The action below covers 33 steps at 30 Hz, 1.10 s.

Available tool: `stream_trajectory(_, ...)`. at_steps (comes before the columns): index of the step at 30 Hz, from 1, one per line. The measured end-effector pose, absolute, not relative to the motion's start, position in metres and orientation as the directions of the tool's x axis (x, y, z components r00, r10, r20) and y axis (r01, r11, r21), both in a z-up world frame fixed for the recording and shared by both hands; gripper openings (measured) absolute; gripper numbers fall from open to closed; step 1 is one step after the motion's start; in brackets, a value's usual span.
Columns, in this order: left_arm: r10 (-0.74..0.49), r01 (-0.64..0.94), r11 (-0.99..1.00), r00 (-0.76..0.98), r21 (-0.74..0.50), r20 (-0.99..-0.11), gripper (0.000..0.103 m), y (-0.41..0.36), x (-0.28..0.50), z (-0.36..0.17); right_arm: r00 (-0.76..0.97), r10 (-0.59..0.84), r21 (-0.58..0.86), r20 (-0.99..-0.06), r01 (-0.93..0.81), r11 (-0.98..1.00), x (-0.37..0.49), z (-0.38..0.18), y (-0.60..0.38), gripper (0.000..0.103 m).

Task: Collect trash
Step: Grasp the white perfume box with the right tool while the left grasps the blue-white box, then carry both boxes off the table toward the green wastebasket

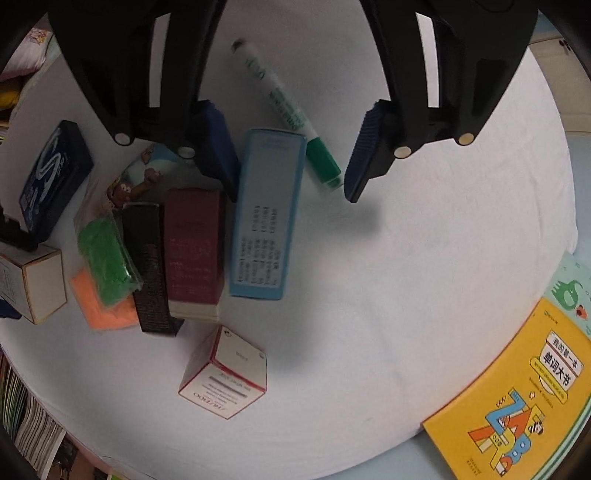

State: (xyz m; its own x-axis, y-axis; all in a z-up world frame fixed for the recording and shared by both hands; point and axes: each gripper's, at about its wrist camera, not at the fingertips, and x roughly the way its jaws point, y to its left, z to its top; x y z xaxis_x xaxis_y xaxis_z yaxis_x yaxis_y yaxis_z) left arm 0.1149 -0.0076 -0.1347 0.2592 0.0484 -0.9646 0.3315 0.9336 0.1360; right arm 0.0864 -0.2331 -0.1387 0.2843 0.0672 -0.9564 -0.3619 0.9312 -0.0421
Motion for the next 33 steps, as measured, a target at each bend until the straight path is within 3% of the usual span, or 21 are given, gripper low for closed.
stream_trajectory(3,0.038,0.356,0.924,0.275,0.138,-0.961,0.03,-0.012,0.116,-0.131,0.269,0.067,-0.029,-0.961,-0.339,0.94,0.092,-0.143,-0.236,0.054)
stream_trajectory(6,0.016,0.37,0.921,0.269,0.119,-0.963,0.029,-0.013,0.121,-0.13,0.269,0.082,-0.016,-0.96,-0.342,0.939,0.091,-0.142,-0.236,0.05)
stream_trajectory(14,0.006,0.381,0.915,0.313,0.131,-0.95,0.029,-0.02,0.114,-0.122,0.356,0.069,-0.038,-0.932,-0.287,0.957,0.079,-0.119,-0.242,0.05)
stream_trajectory(32,-0.063,0.414,0.898,0.459,0.15,-0.886,0.029,-0.045,0.032,-0.042,0.49,0.003,-0.067,-0.872,-0.125,0.99,0.019,-0.066,-0.266,0.05)
stream_trajectory(33,-0.023,0.387,0.899,0.511,0.205,-0.859,0.029,-0.048,0.032,-0.042,0.495,-0.006,-0.068,-0.869,-0.107,0.992,0.012,-0.063,-0.268,0.05)
